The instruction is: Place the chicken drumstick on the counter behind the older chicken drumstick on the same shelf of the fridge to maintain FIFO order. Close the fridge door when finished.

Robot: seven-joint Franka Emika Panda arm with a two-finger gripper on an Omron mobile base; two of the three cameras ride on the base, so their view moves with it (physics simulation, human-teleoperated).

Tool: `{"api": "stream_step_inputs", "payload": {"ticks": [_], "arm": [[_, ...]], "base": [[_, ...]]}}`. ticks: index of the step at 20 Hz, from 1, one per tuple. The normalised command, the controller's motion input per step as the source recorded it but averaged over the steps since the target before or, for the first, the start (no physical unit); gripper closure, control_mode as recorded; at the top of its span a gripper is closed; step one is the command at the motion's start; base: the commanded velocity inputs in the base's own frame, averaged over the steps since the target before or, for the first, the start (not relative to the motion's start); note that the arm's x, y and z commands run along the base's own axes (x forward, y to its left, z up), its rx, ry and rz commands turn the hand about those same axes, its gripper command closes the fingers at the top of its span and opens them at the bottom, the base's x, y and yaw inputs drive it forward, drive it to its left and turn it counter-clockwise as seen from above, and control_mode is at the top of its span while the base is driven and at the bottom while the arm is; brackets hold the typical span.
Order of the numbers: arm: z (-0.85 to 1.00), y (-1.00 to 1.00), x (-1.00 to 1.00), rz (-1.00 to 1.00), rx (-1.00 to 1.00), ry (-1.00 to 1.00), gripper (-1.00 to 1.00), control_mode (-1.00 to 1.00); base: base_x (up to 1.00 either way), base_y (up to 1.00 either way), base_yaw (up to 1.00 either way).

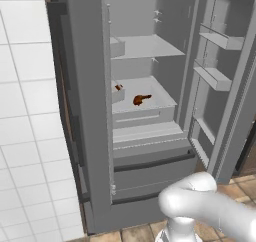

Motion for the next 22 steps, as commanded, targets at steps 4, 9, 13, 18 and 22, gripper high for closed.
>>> {"api": "stream_step_inputs", "payload": {"ticks": [4,9,13,18,22], "arm": [[-0.39,-0.33,0.23,0.17,0.24,-0.04,-1.0,-1.0],[-0.33,-0.17,0.63,0.22,0.19,0.0,-1.0,-1.0],[-0.32,-0.04,0.51,0.22,0.1,0.04,-1.0,-1.0],[-0.12,0.02,0.26,0.16,0.05,0.07,-1.0,-1.0],[-0.06,0.07,0.31,0.09,0.06,0.03,-1.0,-1.0]], "base": [[0.0,0.0,0.0],[0.0,0.0,0.0],[0.0,0.0,0.0],[0.0,0.0,0.0],[0.0,0.0,0.0]]}}
